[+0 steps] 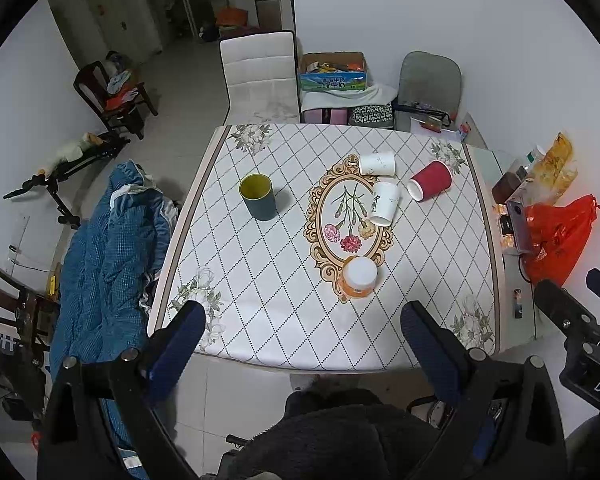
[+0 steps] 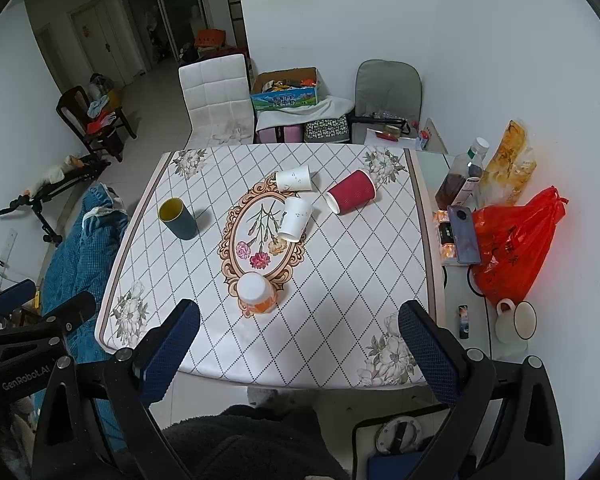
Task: Flip cup upside down
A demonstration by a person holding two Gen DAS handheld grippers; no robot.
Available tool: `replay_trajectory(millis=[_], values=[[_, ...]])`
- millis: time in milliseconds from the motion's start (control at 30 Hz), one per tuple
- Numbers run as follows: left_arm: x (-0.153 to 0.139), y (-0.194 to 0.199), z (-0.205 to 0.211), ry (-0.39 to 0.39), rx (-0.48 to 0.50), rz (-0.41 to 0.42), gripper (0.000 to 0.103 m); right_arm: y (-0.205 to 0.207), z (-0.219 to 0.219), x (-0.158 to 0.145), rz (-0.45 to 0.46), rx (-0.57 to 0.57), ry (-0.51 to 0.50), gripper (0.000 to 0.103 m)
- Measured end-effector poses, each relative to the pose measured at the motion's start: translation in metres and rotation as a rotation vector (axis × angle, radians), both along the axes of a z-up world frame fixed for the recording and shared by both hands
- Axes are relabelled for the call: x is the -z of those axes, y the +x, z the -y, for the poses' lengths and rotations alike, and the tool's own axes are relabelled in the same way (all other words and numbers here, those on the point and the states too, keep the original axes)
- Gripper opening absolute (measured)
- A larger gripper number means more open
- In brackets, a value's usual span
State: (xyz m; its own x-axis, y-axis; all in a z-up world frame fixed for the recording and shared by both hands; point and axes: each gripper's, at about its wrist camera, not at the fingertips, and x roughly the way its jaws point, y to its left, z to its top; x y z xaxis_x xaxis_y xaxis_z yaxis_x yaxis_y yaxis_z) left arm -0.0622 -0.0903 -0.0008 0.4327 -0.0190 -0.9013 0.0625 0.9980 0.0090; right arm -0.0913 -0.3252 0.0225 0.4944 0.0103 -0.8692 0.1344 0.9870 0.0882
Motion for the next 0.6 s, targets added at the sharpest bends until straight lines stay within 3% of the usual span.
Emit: replay_trajectory(millis=[600], values=[[0.0008, 0.0016, -0.0018, 0.002, -0.004, -0.006, 0.100, 0.0074, 0.0040, 0.0078, -0.010, -0.011, -0.001, 0.101]])
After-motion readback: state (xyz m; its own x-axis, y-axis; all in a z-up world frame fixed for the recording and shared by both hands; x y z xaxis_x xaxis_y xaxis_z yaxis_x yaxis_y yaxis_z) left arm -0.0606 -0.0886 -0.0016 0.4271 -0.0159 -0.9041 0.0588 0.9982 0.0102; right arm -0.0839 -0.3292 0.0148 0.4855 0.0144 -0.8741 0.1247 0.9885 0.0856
